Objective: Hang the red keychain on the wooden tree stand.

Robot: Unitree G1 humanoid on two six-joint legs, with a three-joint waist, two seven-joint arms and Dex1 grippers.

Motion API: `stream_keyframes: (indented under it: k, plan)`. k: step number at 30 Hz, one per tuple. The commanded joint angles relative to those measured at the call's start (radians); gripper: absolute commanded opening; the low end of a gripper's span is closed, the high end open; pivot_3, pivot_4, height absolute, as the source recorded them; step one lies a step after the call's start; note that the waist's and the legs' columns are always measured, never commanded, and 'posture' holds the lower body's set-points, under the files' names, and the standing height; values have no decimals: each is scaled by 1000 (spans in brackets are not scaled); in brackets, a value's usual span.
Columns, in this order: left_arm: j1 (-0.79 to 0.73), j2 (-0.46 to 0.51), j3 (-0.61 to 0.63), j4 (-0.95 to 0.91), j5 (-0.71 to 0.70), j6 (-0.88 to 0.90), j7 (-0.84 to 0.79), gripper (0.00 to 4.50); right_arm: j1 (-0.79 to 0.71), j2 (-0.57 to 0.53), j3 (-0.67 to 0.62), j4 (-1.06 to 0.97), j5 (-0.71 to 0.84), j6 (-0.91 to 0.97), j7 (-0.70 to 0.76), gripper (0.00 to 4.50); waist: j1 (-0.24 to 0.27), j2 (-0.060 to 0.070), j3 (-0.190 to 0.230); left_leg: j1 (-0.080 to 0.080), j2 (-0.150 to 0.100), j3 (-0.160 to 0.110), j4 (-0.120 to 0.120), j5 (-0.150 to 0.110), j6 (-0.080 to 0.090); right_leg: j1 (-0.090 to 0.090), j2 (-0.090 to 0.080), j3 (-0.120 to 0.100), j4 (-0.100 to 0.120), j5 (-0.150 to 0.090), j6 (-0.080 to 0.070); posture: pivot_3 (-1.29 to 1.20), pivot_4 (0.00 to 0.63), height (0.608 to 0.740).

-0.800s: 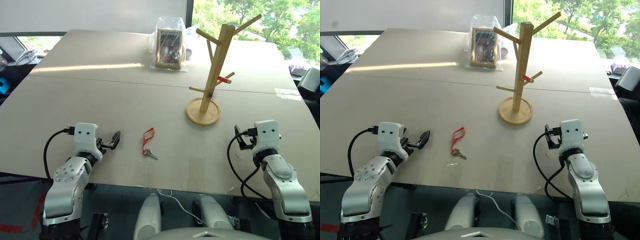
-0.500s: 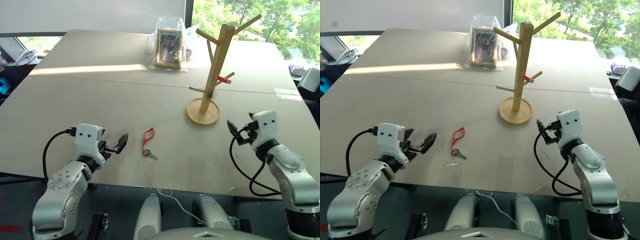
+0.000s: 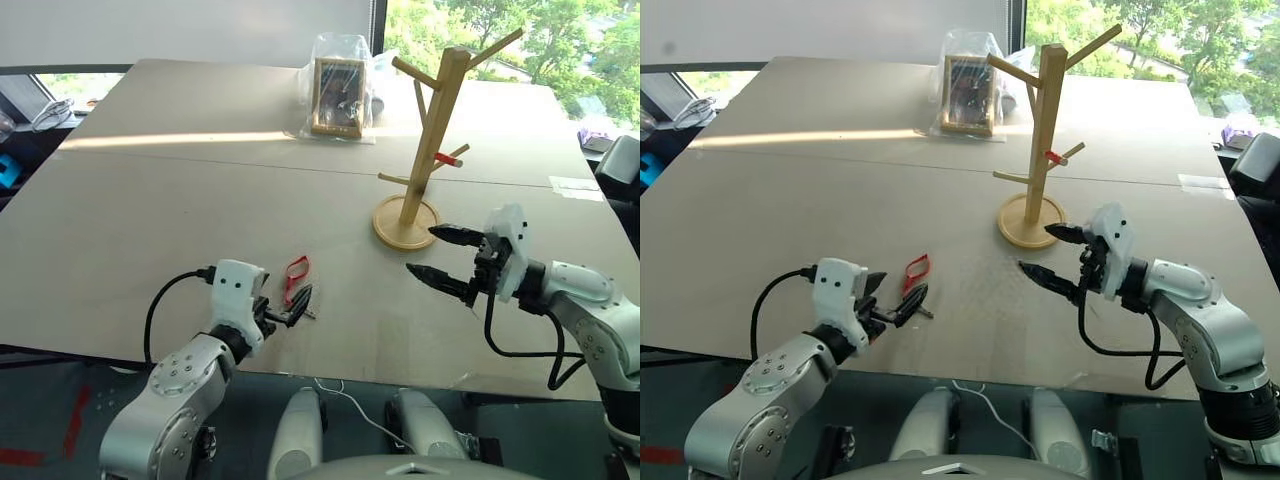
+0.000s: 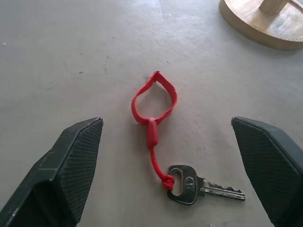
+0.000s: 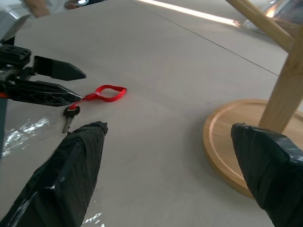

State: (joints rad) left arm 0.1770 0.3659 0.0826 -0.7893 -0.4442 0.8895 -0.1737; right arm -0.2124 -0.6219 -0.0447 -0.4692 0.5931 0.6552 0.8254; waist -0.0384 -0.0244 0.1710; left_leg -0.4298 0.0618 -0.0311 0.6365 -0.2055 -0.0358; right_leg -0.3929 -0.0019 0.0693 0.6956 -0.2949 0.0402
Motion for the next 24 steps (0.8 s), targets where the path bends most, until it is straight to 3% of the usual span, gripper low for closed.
stream_keyframes:
  k: [1,10,13,16,17,21,24]
  plan:
    - [23,0,-33,24,43,-35,6,4462,-14,-43,-20,-62,54,13,46,4500,-1,0,0,0,0,0,0,0,0,0,0,0,0,0,0,0,150,740]
    - [47,-5,-75,163,115,-158,-29,4462,15,-83,-40,-82,90,14,47,4500,2,2,-1,1,0,0,0,0,0,1,0,0,0,0,0,0,150,740]
    - [47,-13,-76,173,127,-170,-26,3708,18,-89,-44,-85,97,14,36,4500,3,3,-2,2,0,0,0,0,0,1,0,0,0,0,0,0,150,740]
    - [49,-21,-74,168,132,-166,-20,2367,18,-92,-47,-85,103,14,28,4500,3,4,-3,4,0,0,0,0,0,3,0,0,0,0,0,0,150,740]
    - [49,-24,-73,167,133,-164,-20,2117,17,-92,-47,-85,104,14,26,4500,3,4,-3,4,0,0,0,0,0,4,0,0,-1,0,0,0,150,740]
    - [35,-32,-69,151,130,-140,-13,185,13,-88,-49,-78,114,20,10,4500,4,4,-3,4,0,0,0,0,0,4,0,0,-1,0,0,0,150,740]
    - [22,-37,-58,134,126,-114,-3,42,14,-91,-47,-80,115,19,4,4500,4,4,-3,4,0,0,0,0,0,4,0,0,-1,0,0,0,150,740]
